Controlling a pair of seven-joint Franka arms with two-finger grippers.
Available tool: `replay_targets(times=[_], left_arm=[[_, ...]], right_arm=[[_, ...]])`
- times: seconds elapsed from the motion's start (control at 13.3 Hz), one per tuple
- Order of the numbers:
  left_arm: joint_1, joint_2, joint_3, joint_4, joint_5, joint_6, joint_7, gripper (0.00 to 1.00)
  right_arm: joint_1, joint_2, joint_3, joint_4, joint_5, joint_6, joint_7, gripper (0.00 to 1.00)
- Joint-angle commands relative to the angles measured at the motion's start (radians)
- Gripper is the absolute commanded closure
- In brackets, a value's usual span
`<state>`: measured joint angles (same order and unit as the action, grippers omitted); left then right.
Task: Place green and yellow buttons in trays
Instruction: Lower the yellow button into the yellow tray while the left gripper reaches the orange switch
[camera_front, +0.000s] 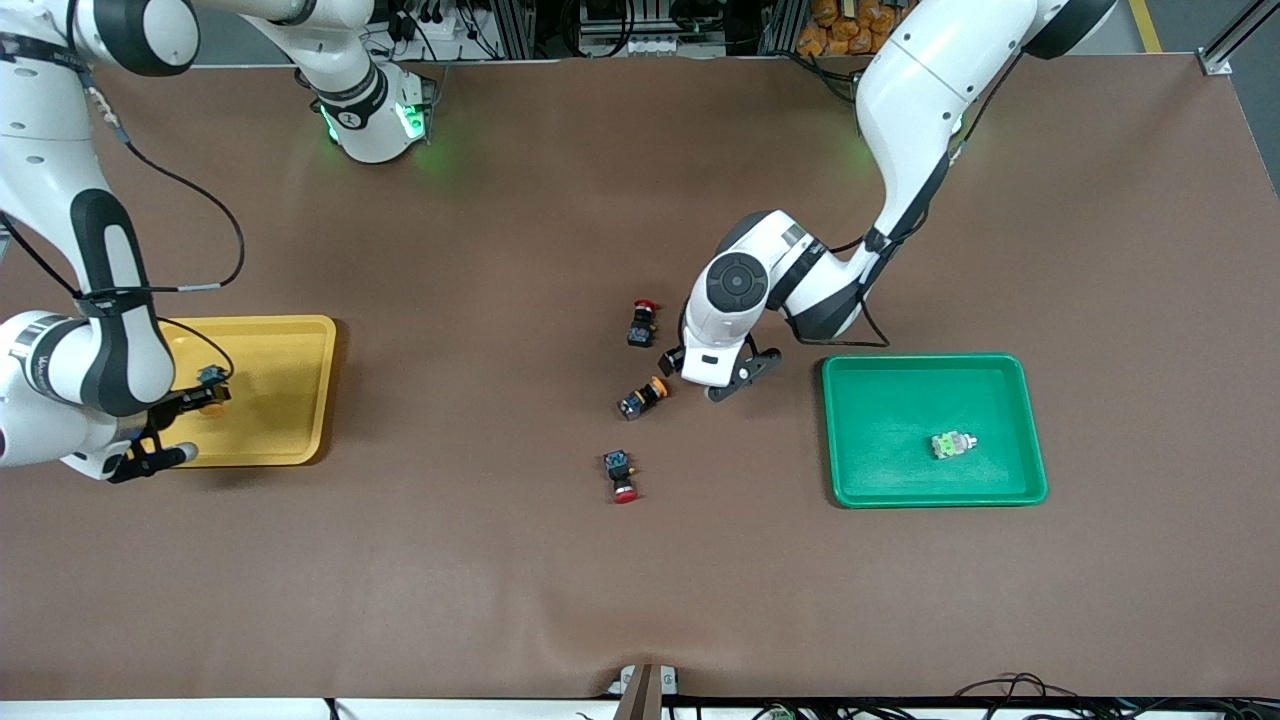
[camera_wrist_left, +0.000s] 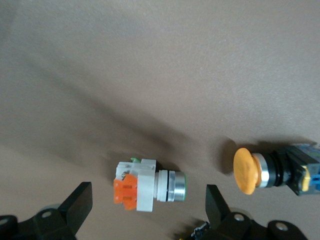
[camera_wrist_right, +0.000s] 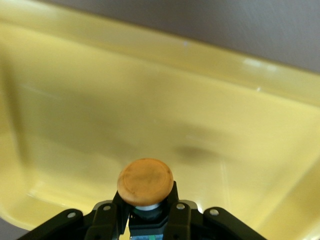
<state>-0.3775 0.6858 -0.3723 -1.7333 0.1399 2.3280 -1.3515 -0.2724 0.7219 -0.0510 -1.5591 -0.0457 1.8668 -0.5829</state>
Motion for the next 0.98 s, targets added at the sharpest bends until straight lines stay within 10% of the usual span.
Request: replay_targets(times=[0.0, 0.23, 0.3, 0.53, 0.9], left_arm=[[-0.011, 0.026, 0.003, 0.023, 0.029, 0.013, -0.011, 0.0], [-0.018, 0.046, 0.003, 0.024, 0.029, 0.034, -0.011, 0.0], [-0.021, 0.049, 0.003, 0.024, 0.029, 0.037, -0.011, 0.0], [-0.031, 0.052, 0.004, 0.018, 0.033, 0.037, 0.0, 0.0], [-0.024, 0.055, 0.004, 0.018, 0.067, 0.036, 0.032, 0.97]], right_arm=[[-0.044, 0.033, 0.017, -0.001, -0.026, 0.006, -0.051, 1.0], [-0.045, 0.051, 0.016, -0.001, -0.026, 0.002, -0.04, 1.0], [-0.044, 0.053, 0.016, -0.001, -0.026, -0.001, -0.034, 0.51], [-0.033, 0.048, 0.016, 0.007, -0.019, -0.03, 0.046, 0.25], [0.03, 0.044, 0.017, 0.128, -0.013, -0.231, 0.187, 0.12]])
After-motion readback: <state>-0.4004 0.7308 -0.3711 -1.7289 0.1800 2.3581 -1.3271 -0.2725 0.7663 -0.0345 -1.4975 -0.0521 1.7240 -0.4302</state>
